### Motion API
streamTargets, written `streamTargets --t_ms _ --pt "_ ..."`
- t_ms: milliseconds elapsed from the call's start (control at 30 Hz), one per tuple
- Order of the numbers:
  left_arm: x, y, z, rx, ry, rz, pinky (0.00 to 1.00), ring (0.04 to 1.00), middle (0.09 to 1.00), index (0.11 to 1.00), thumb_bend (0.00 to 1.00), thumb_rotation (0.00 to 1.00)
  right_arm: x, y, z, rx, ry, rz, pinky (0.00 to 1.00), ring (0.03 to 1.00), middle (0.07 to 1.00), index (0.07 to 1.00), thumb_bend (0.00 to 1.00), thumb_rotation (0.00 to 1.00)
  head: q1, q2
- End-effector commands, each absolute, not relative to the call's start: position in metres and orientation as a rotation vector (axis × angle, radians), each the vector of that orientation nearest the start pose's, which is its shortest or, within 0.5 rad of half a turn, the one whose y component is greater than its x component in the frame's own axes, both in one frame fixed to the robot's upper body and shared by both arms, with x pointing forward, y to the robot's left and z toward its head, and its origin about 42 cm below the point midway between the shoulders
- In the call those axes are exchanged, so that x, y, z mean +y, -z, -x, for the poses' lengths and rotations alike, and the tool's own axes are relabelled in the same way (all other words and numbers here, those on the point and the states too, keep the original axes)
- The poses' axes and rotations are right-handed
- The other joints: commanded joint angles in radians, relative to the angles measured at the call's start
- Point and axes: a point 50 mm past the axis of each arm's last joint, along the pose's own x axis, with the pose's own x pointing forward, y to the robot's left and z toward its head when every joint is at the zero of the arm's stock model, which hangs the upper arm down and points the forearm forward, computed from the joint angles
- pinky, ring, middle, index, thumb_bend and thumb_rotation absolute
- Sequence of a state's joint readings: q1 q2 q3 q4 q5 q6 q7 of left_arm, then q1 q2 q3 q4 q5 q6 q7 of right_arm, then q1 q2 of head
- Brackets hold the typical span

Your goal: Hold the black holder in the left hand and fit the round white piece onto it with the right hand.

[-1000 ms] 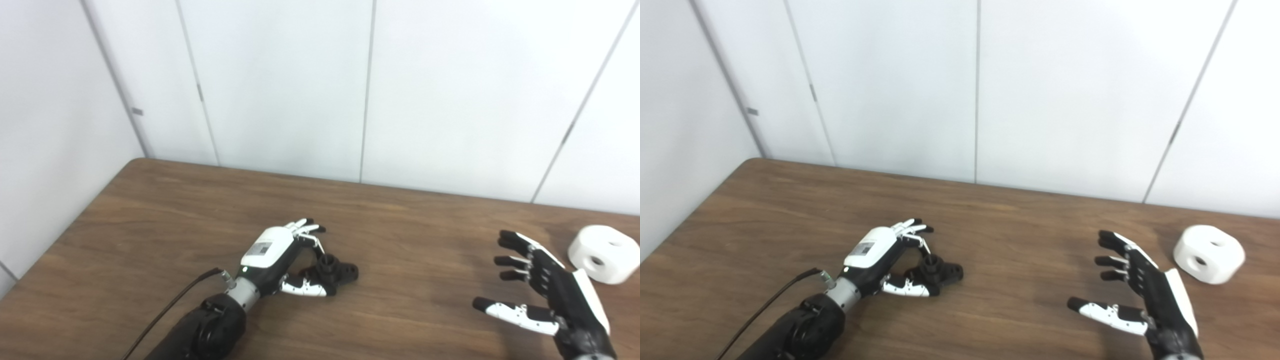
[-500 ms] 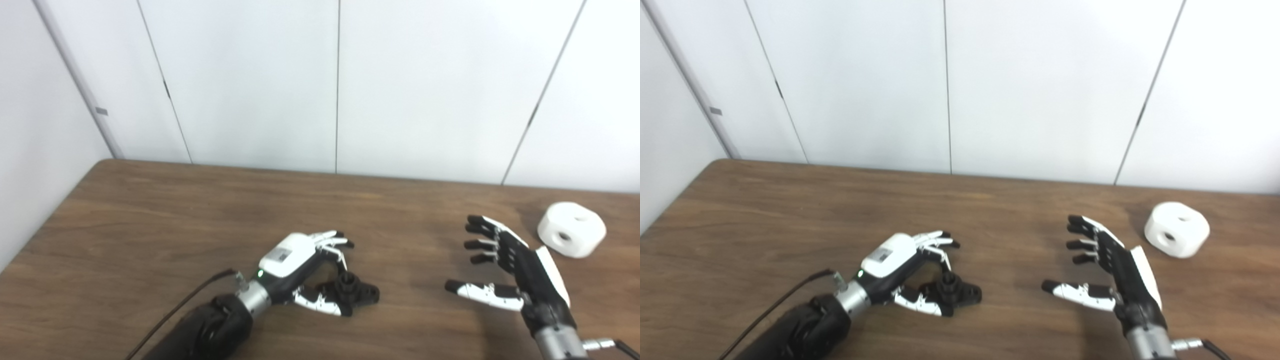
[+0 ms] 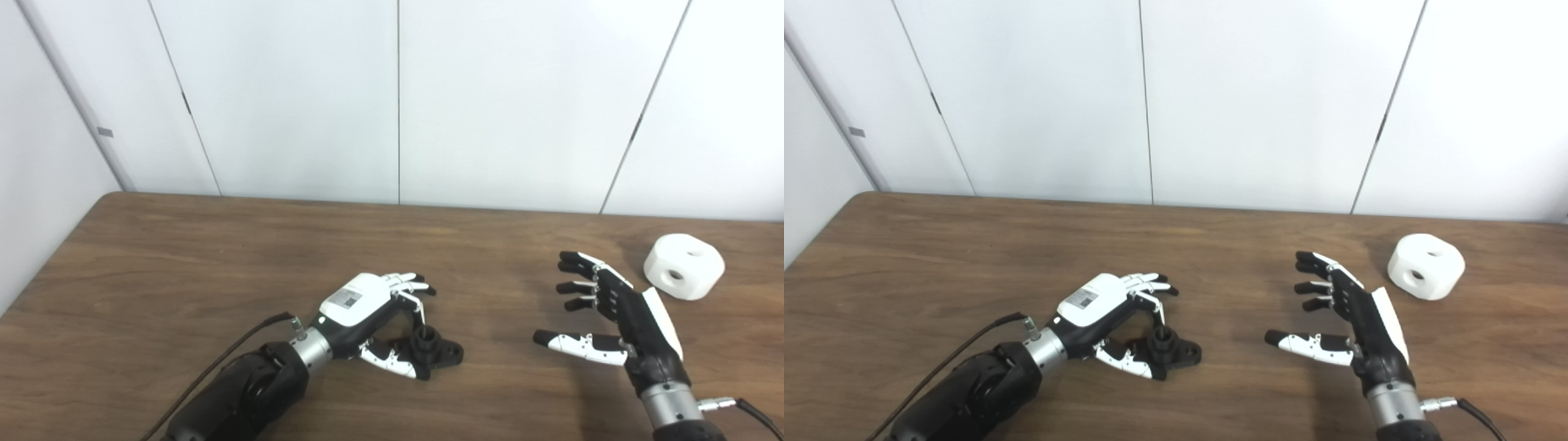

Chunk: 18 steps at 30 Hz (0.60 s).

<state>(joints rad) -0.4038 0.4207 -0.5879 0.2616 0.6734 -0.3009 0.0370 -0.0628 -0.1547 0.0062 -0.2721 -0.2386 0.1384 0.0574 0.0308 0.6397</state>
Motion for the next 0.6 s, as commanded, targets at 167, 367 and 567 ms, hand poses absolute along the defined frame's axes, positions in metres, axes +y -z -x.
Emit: streamTargets --t_ms 167,367,567 --pt "0.202 -0.069 -0.335 -0.302 0.857 -1.321 0.9 0.914 0.864 0.484 0.52 0.06 -0.241 -0.222 -0.302 -0.345 -0.018 0.415 0.55 0.684 0.79 0.79 0.72 0.11 -0.158 -0.028" --pt "0.214 -0.068 -0.331 -0.287 0.854 -1.315 0.88 0.899 0.851 0.484 0.52 0.06 -0.273 -0.272 -0.316 -0.423 0.039 0.597 0.57 0.692 0.805 0.796 0.76 0.16 -0.326 -0.086" --pt "0.224 -0.063 -0.331 -0.288 0.849 -1.299 0.87 0.887 0.839 0.484 0.52 0.05 -0.318 -0.323 -0.327 -0.486 0.175 0.77 0.57 0.698 0.805 0.788 0.78 0.15 -0.433 -0.15"
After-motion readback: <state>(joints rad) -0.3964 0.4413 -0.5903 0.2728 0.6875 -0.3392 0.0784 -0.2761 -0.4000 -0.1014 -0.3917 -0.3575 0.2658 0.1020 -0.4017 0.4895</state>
